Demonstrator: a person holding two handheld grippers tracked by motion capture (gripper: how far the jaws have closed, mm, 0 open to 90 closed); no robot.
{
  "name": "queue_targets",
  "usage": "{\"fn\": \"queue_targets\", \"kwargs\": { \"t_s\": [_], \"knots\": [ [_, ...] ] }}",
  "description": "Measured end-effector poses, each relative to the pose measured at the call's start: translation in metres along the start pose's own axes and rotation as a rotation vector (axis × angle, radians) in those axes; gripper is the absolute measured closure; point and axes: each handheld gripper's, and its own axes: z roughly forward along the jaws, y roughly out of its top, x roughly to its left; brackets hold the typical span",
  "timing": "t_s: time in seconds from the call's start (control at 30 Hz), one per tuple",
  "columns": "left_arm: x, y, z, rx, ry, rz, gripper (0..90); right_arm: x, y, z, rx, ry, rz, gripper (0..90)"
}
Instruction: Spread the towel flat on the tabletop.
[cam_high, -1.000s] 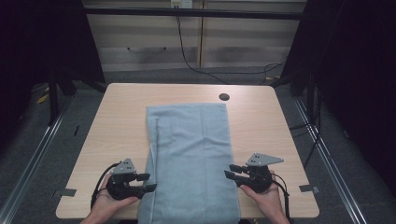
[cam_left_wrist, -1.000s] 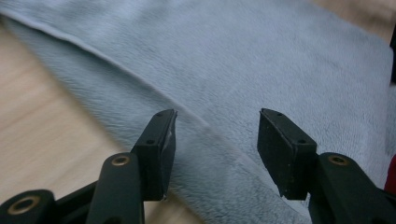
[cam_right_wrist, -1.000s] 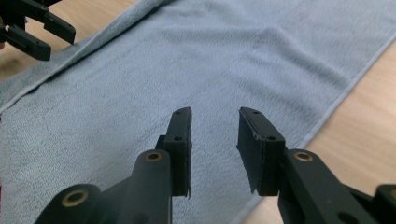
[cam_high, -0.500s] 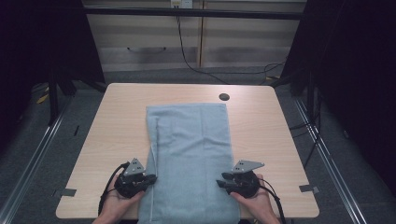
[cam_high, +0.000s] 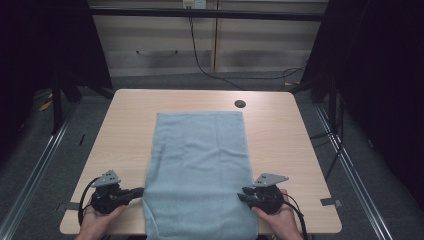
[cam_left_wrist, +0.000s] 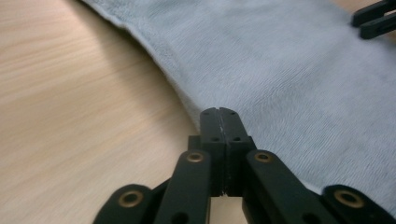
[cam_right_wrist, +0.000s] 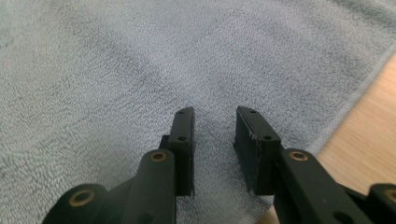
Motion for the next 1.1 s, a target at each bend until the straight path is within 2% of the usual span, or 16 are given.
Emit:
{"fn": "queue_targets", "kwargs": {
  "t_s": [0.03,0.07,0.17,0.27,0.43,0.47,0.53,0.6,0.67,0.73,0.83,0.87,0.93,1.0,1.07,1.1],
  "knots": [
    [0.001,-0.002,0.0,-0.002,-0.015,-0.008,90.0,0.001,-0.001,-0.001,0.001,-0.01,-0.019,69.2],
    [-0.001,-0.003,0.001,0.005,-0.012,-0.012,90.0,0.001,-0.003,-0.003,0.002,-0.011,-0.018,69.1],
    [-0.009,-0.005,0.001,0.031,-0.017,0.028,90.0,0.002,-0.007,-0.007,0.0,-0.004,-0.008,69.1],
    [-0.013,-0.01,-0.004,0.036,-0.046,0.011,90.0,0.005,-0.011,-0.011,-0.002,-0.002,-0.013,69.0],
    [-0.03,-0.025,-0.01,0.084,-0.076,0.053,90.0,0.013,-0.021,-0.021,0.002,0.03,0.006,68.8],
    [-0.033,-0.026,-0.013,0.086,-0.08,0.076,90.0,0.015,-0.023,-0.023,0.008,0.038,0.011,68.8],
    [-0.036,-0.025,-0.018,0.058,-0.094,0.078,89.4,0.021,-0.025,-0.027,0.022,0.041,0.006,67.8],
    [-0.035,-0.021,-0.02,0.019,-0.092,0.074,81.3,0.026,-0.026,-0.03,0.037,0.061,0.012,62.7],
    [-0.03,-0.011,-0.018,-0.013,-0.106,0.063,75.2,0.026,-0.023,-0.027,0.006,0.075,0.007,60.9],
    [-0.023,0.005,-0.011,-0.029,-0.086,0.07,67.6,0.021,-0.015,-0.023,-0.023,0.08,0.021,60.1],
    [-0.009,0.03,0.005,-0.058,-0.06,0.072,63.4,0.005,0.009,-0.012,-0.071,0.057,0.023,60.0],
    [-0.001,0.041,0.014,-0.051,-0.037,0.068,62.6,-0.001,0.015,-0.009,-0.082,0.05,0.027,59.8],
    [0.012,0.056,0.031,-0.032,-0.038,0.04,60.0,-0.018,0.031,0.002,-0.092,0.009,0.032,59.2],
    [0.02,0.066,0.045,-0.026,0.009,0.048,58.9,-0.033,0.043,0.013,-0.095,-0.016,0.033,59.1],
    [0.028,0.073,0.056,-0.034,0.011,0.024,58.6,-0.045,0.053,0.023,-0.096,-0.029,0.043,58.9],
    [0.031,0.075,0.061,-0.018,0.019,0.018,58.4,-0.05,0.056,0.029,-0.096,-0.037,0.054,58.4]
  ]
}}
